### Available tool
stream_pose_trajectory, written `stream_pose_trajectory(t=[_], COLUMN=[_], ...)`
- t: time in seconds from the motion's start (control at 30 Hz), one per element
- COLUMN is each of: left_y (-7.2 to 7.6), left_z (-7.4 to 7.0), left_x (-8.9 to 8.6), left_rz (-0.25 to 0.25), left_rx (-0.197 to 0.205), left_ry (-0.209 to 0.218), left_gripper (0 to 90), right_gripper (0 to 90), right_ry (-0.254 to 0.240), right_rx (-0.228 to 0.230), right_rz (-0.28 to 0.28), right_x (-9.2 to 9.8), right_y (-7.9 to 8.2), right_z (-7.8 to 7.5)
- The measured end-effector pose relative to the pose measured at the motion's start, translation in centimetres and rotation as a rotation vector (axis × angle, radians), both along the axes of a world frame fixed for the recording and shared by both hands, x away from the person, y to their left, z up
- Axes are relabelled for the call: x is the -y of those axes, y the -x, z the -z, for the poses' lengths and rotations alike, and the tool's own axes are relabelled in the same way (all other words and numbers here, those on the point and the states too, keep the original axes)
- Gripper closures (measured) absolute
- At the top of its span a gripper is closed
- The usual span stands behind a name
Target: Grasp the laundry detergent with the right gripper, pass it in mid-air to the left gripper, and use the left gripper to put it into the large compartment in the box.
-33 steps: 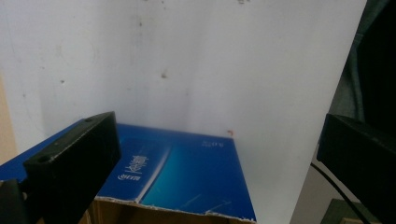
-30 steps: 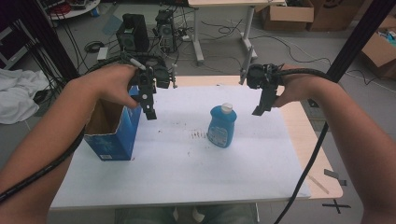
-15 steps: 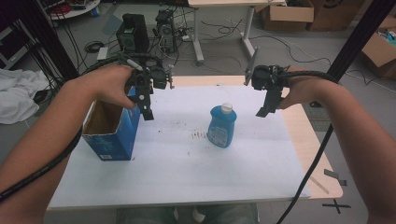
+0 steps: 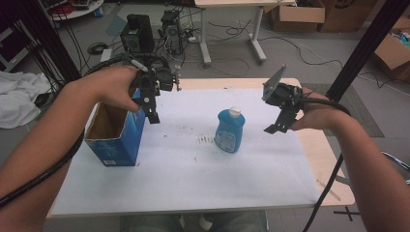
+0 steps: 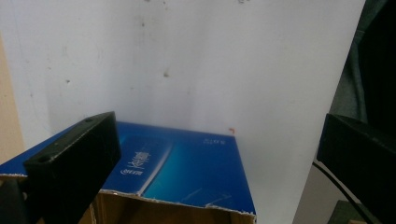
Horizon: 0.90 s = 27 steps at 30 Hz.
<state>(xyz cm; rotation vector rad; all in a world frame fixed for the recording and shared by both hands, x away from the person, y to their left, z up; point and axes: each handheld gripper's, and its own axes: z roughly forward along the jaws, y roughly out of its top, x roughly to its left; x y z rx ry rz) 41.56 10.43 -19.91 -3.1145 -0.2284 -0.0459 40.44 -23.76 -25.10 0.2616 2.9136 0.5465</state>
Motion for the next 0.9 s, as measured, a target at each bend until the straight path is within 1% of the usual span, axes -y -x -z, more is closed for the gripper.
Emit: stream_pose_trajectory(t=[0.03,0.07,0.1,0.13,0.17,0.3,0.37,0.43,0.47,0.5,0.53,0.57,0.6,0.63,0.67,0.7,0.77,0.8,0.83,0.87,0.9], left_y=[0.0,0.0,0.0,0.1,0.1,0.2,0.3,0.3,0.4,0.4,0.4,0.4,0.4,0.4,0.4,0.4,0.5,0.5,0.5,0.6,0.6], left_z=[0.0,0.0,0.0,0.0,-0.1,-0.1,-0.1,0.0,0.1,0.1,0.1,0.1,0.1,0.1,0.0,0.0,0.0,0.0,0.0,-0.1,-0.1], left_x=[0.1,0.1,0.2,0.3,0.3,0.4,0.4,0.3,0.1,0.1,0.1,0.0,-0.2,-0.2,-0.2,-0.2,-0.2,-0.2,-0.2,-0.1,-0.1], left_rz=[0.003,0.003,0.007,0.008,0.009,0.015,0.015,0.015,0.014,0.014,0.012,0.011,0.009,0.009,0.007,0.007,0.008,0.01,0.01,0.011,0.011], left_rx=[0.0,0.002,0.0,0.001,0.002,0.003,0.002,0.006,0.004,0.004,0.002,0.002,0.004,0.004,0.005,0.005,0.005,0.004,0.004,0.005,0.005], left_ry=[0.0,0.002,0.002,0.003,0.001,0.004,0.004,0.01,0.008,0.008,0.004,0.002,0.007,0.007,0.009,0.009,0.01,0.008,0.008,0.01,0.01], left_gripper=[0.1,0.1,0.1,0.1,0.1,0.1,0.1,0.1,0.1,0.1,0.1,0.1,0.1,0.1,0.1,0.1,0.1,0.1,0.1,0.1,0.1], right_gripper=[0.0,0.0,0.0,0.0,0.0,0.0,0.0,0.0,0.0,0.0,0.0,0.0,0.0,0.0,0.0,0.0,0.0,0.0,0.0,0.0,0.0], right_ry=[0.0,-0.018,-0.04,-0.084,-0.084,-0.158,-0.181,-0.215,-0.248,-0.248,-0.266,-0.311,-0.334,-0.334,-0.384,-0.384,-0.433,-0.464,-0.464,-0.486,-0.486], right_rx=[0.0,0.008,0.007,0.005,0.005,-0.007,-0.008,-0.015,-0.019,-0.019,-0.016,-0.013,0.0,0.0,0.01,0.01,0.014,0.022,0.022,0.025,0.025], right_rz=[0.0,0.007,0.012,0.028,0.028,0.047,0.057,0.069,0.08,0.08,0.093,0.111,0.123,0.123,0.144,0.144,0.162,0.175,0.175,0.183,0.183], right_x=[0.0,0.1,0.1,0.2,0.2,0.3,0.2,0.3,0.3,0.3,0.4,0.5,0.5,0.5,0.6,0.6,0.7,0.6,0.6,0.3,0.3], right_y=[0.0,0.1,0.2,0.3,0.3,0.4,0.5,0.6,0.7,0.7,0.8,0.9,1.0,1.0,1.1,1.1,1.2,1.3,1.3,1.3,1.3], right_z=[0.0,0.4,0.8,1.7,1.7,3.5,4.5,5.4,6.3,6.3,6.8,7.6,8.0,8.0,8.7,8.7,9.5,10.4,10.4,11.3,11.3])
